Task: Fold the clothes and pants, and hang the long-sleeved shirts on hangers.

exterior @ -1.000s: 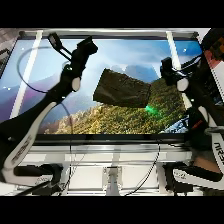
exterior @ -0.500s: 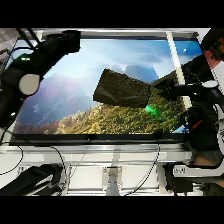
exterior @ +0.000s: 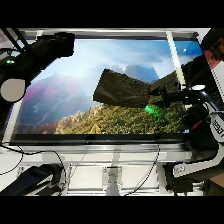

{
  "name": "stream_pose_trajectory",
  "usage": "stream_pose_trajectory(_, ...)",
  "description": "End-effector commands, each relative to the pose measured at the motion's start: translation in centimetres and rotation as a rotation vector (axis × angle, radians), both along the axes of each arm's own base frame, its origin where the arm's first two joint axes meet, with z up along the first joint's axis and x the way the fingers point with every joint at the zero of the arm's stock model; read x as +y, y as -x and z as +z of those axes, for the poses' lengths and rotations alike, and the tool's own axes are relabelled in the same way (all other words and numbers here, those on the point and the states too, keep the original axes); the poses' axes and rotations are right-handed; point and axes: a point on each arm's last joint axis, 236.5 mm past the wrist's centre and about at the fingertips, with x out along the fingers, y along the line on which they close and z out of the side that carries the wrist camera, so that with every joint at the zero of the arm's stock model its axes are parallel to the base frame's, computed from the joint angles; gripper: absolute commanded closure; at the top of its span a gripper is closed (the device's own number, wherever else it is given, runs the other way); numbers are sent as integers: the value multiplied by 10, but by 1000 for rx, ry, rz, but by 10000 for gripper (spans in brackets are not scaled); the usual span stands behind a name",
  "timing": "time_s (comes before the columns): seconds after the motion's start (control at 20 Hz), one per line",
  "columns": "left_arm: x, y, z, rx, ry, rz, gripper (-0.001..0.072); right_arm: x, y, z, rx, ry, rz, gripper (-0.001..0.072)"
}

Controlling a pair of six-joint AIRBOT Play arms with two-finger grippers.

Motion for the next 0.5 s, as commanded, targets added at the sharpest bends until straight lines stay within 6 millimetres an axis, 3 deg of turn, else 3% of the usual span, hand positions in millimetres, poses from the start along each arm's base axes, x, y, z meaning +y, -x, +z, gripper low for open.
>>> stream_pose_trajectory(0.0, 1, 2, -4, 19, -9, -1, 233, 10, -7, -7, 70, -106, -66, 17)
stream_pose_trajectory(0.25, 1, 2, -4, 18, -8, -1, 233, 17, -9, -20, 93, -117, -77, 17)
stream_pose_trajectory(0.45, 1, 2, -4, 18, -8, -1, 233, 43, -14, -35, 93, -86, -61, 18)
